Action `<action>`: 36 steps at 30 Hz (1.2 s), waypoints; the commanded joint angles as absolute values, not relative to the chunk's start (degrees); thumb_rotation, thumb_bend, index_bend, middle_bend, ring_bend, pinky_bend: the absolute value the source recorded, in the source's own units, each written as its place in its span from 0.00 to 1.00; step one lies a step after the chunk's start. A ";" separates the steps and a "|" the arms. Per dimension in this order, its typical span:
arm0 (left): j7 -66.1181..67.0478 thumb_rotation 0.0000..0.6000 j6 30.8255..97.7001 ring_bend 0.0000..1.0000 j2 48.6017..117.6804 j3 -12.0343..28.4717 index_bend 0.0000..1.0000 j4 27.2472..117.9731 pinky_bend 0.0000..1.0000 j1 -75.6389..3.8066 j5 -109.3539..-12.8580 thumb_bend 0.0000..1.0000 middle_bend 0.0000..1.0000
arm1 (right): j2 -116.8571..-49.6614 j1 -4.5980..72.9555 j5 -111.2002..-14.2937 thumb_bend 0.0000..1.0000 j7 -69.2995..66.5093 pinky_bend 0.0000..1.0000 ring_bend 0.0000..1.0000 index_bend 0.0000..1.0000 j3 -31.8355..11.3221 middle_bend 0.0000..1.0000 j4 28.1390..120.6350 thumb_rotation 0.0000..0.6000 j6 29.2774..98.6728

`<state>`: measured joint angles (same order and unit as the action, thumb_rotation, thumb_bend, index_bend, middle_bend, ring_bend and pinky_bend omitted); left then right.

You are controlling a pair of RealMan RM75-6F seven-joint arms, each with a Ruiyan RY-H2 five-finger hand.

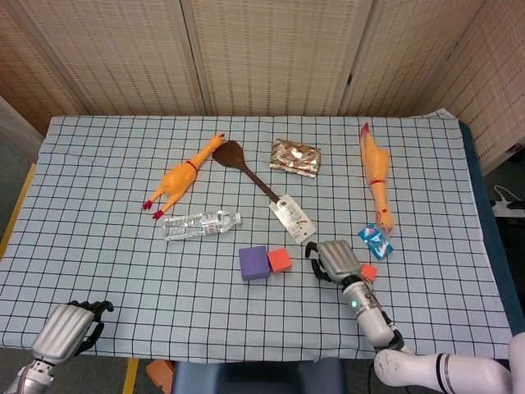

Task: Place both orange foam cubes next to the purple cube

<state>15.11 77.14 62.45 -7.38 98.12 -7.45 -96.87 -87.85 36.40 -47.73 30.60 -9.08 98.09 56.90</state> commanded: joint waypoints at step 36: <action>14.91 1.00 77.30 0.57 62.34 -7.48 0.40 98.09 0.60 -7.43 -97.21 0.50 0.53 | -88.11 40.47 -46.40 0.62 14.88 0.92 0.87 0.38 -7.49 1.00 93.86 1.00 46.32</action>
